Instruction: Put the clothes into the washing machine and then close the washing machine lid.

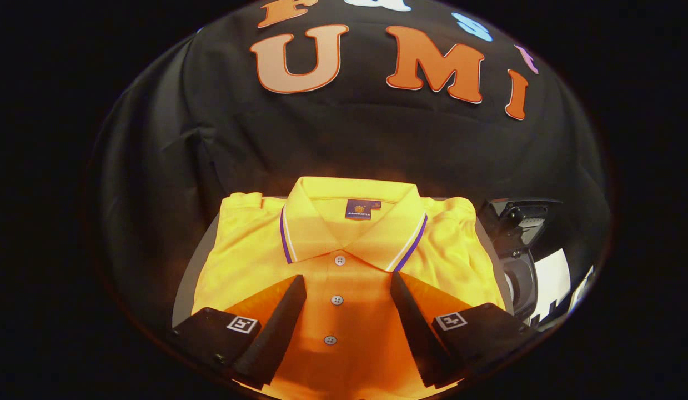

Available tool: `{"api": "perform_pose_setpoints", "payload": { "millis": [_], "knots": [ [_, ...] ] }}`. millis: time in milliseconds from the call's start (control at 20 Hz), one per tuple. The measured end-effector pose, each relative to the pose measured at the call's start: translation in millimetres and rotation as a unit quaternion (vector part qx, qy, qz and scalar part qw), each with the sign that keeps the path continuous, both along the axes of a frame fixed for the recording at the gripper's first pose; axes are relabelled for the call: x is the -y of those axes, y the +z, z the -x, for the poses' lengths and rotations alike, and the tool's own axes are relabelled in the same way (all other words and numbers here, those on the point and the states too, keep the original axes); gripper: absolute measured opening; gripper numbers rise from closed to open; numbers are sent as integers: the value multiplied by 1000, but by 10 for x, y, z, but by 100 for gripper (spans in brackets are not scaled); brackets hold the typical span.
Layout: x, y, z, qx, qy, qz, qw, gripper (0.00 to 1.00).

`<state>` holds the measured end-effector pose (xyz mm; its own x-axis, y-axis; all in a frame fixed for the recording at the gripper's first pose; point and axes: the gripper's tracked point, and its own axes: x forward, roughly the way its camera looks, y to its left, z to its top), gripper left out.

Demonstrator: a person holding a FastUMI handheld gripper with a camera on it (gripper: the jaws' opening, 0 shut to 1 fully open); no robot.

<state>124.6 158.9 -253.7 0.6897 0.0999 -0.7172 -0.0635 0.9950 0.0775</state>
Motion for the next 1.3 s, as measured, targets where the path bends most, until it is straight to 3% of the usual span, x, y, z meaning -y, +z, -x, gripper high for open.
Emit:
{"api": "perform_pose_setpoints", "payload": {
  "millis": [250,450,500,650,750,800,1000,1050,1300],
  "knots": [
    [-36,7,-8,-25,5,6,1000,100],
    [-86,30,-4,-35,44,15,998,72],
    [-85,54,-3,-37,47,20,998,54],
    [-46,49,-32,-42,43,50,997,30],
    [-77,39,-46,-43,45,55,997,29],
    [-77,59,-29,-45,44,53,997,21],
    [-66,60,-31,-48,33,25,998,21],
    [-69,63,-15,-50,33,25,998,11],
    [-64,76,-28,-34,33,15,999,8]
  ]
}}
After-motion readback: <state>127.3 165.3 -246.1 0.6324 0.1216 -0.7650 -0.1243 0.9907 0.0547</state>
